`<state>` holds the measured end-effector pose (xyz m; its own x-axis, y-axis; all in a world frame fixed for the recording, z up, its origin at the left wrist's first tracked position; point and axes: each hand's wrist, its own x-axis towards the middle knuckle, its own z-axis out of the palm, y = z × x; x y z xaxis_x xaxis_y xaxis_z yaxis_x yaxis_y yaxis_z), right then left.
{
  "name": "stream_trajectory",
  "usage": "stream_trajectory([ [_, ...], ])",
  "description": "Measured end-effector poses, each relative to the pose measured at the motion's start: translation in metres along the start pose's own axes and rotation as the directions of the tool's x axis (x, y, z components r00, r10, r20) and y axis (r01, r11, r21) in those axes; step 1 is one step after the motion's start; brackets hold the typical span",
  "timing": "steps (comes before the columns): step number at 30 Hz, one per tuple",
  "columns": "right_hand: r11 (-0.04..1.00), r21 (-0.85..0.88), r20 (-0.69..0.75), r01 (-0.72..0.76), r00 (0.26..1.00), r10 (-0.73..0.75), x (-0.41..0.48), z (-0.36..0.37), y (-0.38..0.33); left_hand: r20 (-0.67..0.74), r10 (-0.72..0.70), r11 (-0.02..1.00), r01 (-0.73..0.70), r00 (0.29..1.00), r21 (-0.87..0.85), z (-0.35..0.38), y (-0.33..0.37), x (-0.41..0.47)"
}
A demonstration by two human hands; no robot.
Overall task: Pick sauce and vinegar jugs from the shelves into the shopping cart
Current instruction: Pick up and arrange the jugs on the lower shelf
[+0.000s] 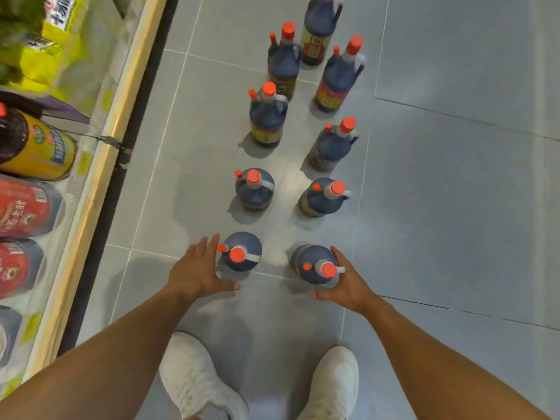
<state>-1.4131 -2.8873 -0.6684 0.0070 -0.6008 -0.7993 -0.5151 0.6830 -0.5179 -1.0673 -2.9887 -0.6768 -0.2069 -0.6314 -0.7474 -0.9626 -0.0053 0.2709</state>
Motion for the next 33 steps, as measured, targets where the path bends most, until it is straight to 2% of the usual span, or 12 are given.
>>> stream_trajectory([
  [2,0.998,0.050,-0.025,0.026,0.999,-0.024,0.013,0.014,0.010,-0.069,0.070,0.962,-0.086,0.995,-0.261,0.010,0.008,0.009],
  [4,0.988,0.132,-0.115,0.077,0.991,-0.062,0.020,0.025,0.011,-0.126,0.096,0.841,-0.148,0.987,-0.521,0.018,0.020,0.014],
  [6,0.966,0.214,-0.227,0.143,0.969,-0.093,0.022,0.034,0.013,-0.186,0.100,0.780,-0.193,0.977,-0.595,0.026,0.028,0.017],
  [7,0.959,0.244,-0.243,0.147,0.966,-0.086,0.023,0.037,0.014,-0.218,0.094,0.764,-0.211,0.971,-0.610,0.029,0.030,0.017],
  [11,0.916,0.393,-0.116,0.085,0.992,-0.042,0.026,0.042,0.010,-0.273,0.050,0.734,-0.221,0.961,-0.642,0.032,0.036,0.017],
  [16,0.962,0.242,-0.280,0.128,0.958,-0.058,0.031,0.042,-0.003,-0.307,0.035,0.785,-0.216,0.951,-0.580,0.023,0.045,0.017],
  [20,0.982,0.174,-0.175,0.074,0.984,-0.043,0.047,0.041,-0.011,-0.312,0.004,0.796,-0.192,0.950,-0.574,0.017,0.048,0.019],
  [22,0.983,0.138,-0.277,0.120,0.958,-0.078,0.048,0.039,-0.014,-0.330,-0.034,0.802,-0.172,0.943,-0.573,0.014,0.049,0.016],
  [25,0.981,0.148,-0.345,0.126,0.936,-0.068,0.040,0.033,-0.026,-0.343,-0.064,0.789,-0.163,0.937,-0.593,0.005,0.050,0.007],
  [33,0.975,0.163,-0.328,0.148,0.941,-0.088,-0.030,-0.001,-0.087,-0.341,-0.016,0.804,-0.191,0.940,-0.563,-0.069,0.067,-0.063],
])
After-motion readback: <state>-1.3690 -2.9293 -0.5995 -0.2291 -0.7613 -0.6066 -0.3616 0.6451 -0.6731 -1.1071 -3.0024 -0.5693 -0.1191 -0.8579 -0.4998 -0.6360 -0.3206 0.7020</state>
